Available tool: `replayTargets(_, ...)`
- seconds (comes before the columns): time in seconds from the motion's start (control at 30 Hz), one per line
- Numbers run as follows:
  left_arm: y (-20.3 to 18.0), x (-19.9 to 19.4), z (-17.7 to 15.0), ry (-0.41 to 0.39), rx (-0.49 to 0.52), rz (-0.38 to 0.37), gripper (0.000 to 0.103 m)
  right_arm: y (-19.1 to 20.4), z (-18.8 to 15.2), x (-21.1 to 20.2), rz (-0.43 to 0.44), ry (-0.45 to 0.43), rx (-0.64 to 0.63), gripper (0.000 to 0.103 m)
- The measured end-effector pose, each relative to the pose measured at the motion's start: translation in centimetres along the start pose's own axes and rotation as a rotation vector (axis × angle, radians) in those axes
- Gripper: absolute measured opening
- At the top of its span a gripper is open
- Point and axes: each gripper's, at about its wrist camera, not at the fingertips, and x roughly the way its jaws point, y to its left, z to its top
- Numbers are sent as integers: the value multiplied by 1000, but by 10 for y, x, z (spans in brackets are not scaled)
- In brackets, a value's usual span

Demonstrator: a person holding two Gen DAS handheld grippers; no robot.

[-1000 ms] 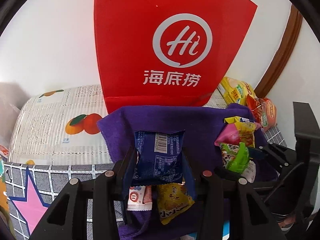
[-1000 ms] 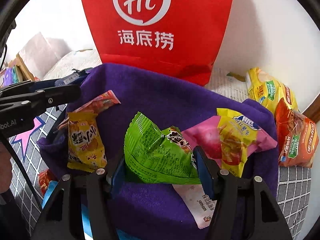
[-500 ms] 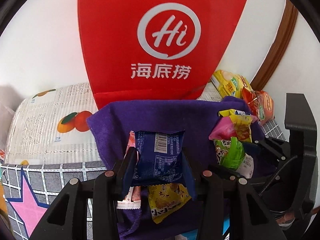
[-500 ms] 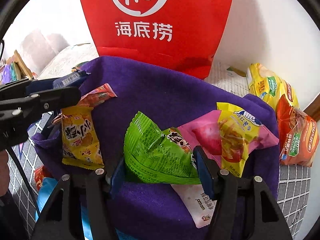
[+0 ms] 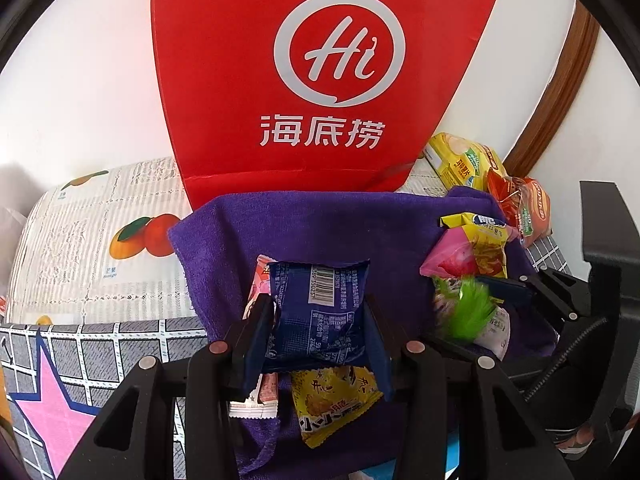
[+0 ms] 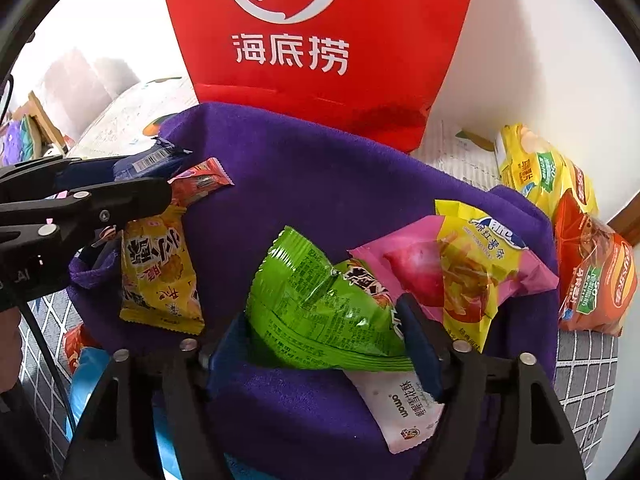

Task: Organize snacks
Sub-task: 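Lower both tools onto the towel and open them to release the green bag and blue packet, then grasp the pink panda-print snack bag with the right tool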

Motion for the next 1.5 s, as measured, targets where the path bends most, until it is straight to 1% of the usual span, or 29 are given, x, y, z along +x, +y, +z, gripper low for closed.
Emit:
replayTargets(0.07,0,0,0,0,-2,-1,43,2,0,-3,0,-11,-6,80)
replayTargets(0.3,1,-1,0,3,0,-8,44,-2,2,-17,-6,-51,5,80)
replayTargets(0.37,0,0,1,7,6,-1,44,-5,3,-25,-14,-70,9,80)
replayTargets(0.5,-2,5,1,40,3,32,44,-10,5,-37,-32,-91,25,80)
replayTargets(0.6,-4,2,2,40,3,46,46,-13,6,-50,-49,-114,43,80)
replayTargets(0.63,-5,0,2,36,7,49,50,-14,6,-55,-53,-123,49,80)
replayTargets(0.67,-6,-2,2,31,11,52,57,-14,5,-60,-53,-133,56,80)
replayTargets(0.7,-6,-6,2,22,15,54,61,-14,4,-65,-52,-139,65,80)
replayTargets(0.73,-7,-9,2,12,15,57,67,-14,2,-68,-51,-139,72,80)
replayTargets(0.77,-8,-12,3,5,12,60,67,-14,0,-70,-51,-137,76,80)
replayTargets(0.97,-15,-40,3,-31,18,53,67,-2,-25,-97,-61,-146,73,80)
replayTargets(1.07,-18,-58,-2,-51,21,25,67,0,-39,-116,-68,-166,94,80)
replayTargets(1.13,-19,-70,-8,-53,28,19,67,1,-49,-127,-65,-178,112,80)
replayTargets(1.27,-21,-94,-20,-69,45,31,67,2,-71,-146,-89,-198,150,80)
replayTargets(1.33,-21,-108,-30,-81,49,35,67,4,-81,-154,-82,-213,165,80)
replayTargets(1.4,-21,-122,-41,-90,52,40,67,9,-92,-162,-81,-227,172,80)
replayTargets(1.5,-17,-136,-56,-96,39,41,67,19,-109,-173,-106,-240,175,80)
